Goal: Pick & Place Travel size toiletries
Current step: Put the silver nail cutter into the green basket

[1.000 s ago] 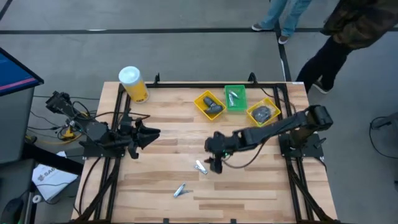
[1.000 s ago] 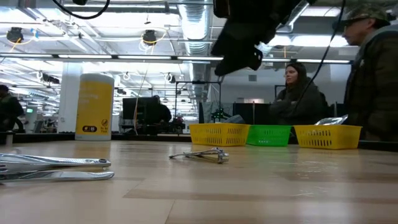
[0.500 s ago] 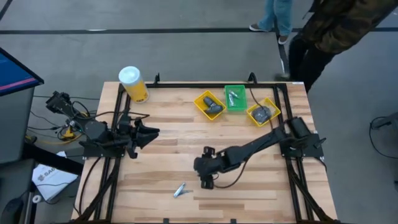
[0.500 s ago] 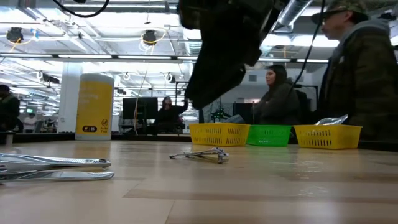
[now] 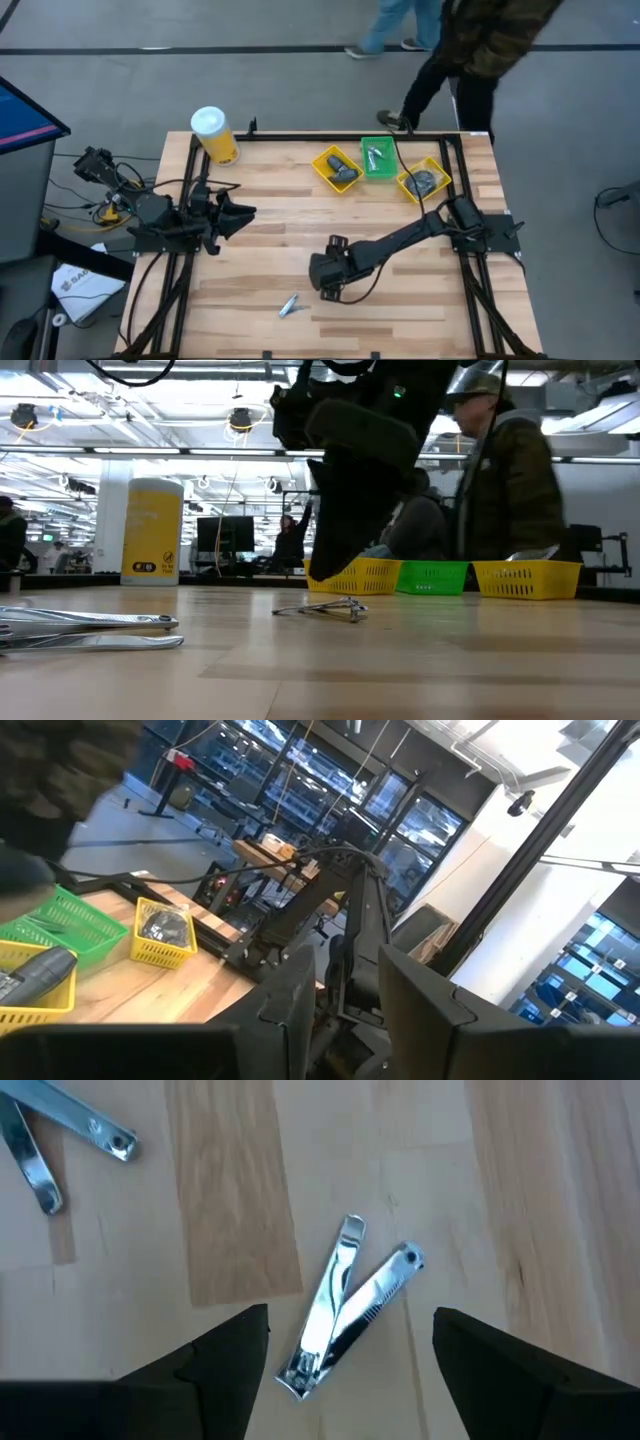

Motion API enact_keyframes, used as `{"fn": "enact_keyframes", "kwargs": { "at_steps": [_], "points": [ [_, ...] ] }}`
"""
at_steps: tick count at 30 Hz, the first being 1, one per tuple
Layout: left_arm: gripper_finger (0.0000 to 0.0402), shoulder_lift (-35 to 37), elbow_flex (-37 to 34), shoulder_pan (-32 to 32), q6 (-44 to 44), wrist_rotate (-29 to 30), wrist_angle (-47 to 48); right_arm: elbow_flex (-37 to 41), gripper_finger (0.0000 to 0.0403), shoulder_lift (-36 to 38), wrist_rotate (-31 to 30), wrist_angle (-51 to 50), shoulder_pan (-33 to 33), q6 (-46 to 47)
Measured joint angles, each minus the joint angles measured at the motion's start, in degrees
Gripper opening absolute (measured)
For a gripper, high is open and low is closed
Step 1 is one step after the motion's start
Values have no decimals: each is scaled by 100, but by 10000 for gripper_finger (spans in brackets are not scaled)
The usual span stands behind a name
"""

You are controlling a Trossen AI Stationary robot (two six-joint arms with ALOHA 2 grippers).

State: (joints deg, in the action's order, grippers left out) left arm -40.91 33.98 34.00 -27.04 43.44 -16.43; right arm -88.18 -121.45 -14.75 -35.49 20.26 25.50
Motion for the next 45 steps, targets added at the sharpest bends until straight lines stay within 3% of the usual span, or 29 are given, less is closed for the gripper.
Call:
{"fn": "enact_keyframes", "kwargs": {
  "at_steps": [17, 21, 31, 45],
  "points": [
    [104, 0, 0, 0, -16, -11, -90, 17, 262, -415, 267, 143, 10, 792],
    [104, 0, 0, 0, -16, -8, -110, 24, 217, -400, 265, 122, -9, 819],
    [104, 0, 0, 0, -18, 3, -158, 26, 44, -391, 377, -51, -23, 858],
    [104, 0, 0, 0, -20, -2, -173, 42, 40, -337, 606, -93, -14, 859]
  ]
}}
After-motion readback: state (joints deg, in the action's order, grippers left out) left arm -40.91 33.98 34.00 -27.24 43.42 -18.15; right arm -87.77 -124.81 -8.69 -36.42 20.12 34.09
